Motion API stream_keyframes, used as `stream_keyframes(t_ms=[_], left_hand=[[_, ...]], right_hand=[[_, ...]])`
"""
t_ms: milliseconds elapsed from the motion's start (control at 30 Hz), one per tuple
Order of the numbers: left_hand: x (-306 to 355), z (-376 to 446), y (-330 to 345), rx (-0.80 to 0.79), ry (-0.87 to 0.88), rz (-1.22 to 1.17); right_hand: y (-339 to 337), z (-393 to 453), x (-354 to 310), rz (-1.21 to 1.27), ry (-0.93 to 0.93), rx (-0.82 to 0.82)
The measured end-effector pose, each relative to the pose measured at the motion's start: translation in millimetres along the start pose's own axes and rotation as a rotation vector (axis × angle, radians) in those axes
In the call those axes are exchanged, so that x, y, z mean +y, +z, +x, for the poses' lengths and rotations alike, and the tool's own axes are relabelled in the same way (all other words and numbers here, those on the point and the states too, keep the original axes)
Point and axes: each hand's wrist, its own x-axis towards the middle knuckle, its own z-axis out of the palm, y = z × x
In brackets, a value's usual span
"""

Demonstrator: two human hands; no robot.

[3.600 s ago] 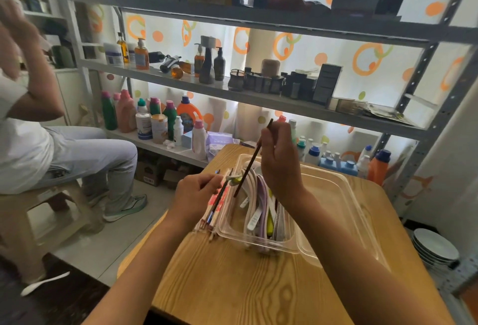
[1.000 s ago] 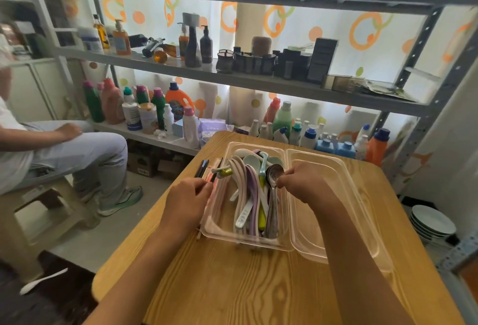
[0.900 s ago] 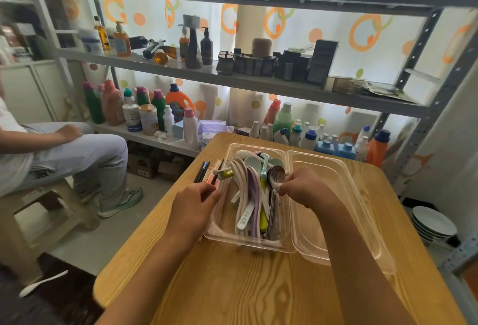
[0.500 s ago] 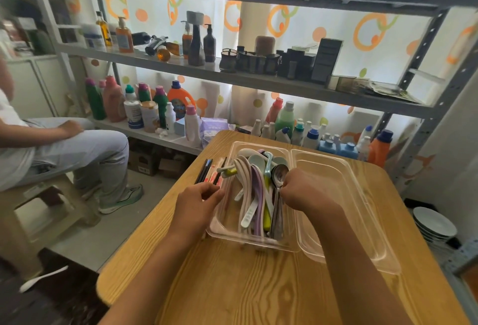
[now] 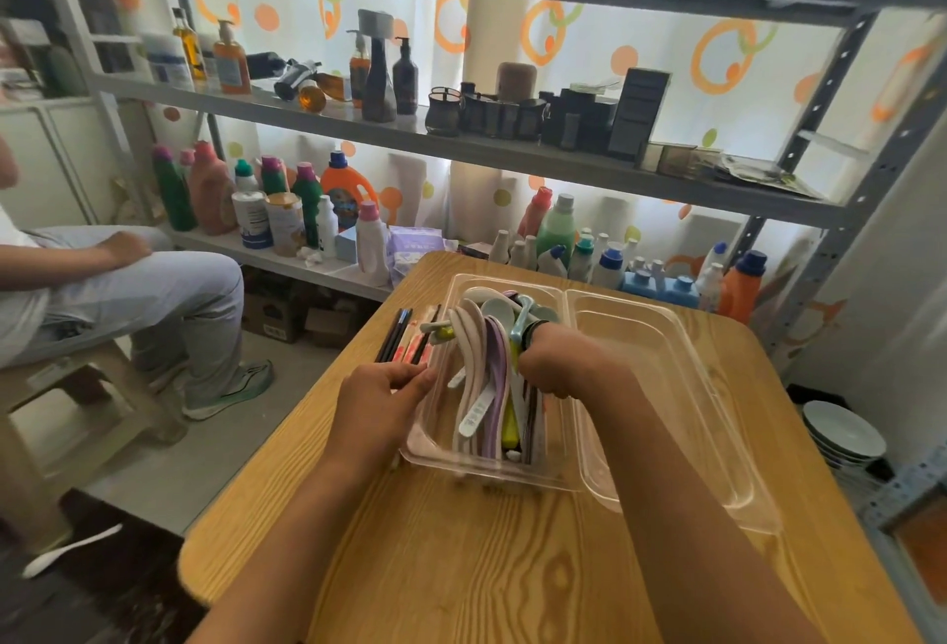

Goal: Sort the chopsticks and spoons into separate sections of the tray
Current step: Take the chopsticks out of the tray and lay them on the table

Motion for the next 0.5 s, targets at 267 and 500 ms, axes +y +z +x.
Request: stream_keyframes(t_ms=[267,500], left_hand=[[0.0,0.2,-1.7,0.018,0.026,0.021],[-0.6,0.6,-1.7,0.026,0.035,0.032]], right_hand=[[3.9,-3.7,-15.7,0.065,-0.021,-0.102],[3.5,-4.6,-8.2,-0.104,-0.027,-0.058]])
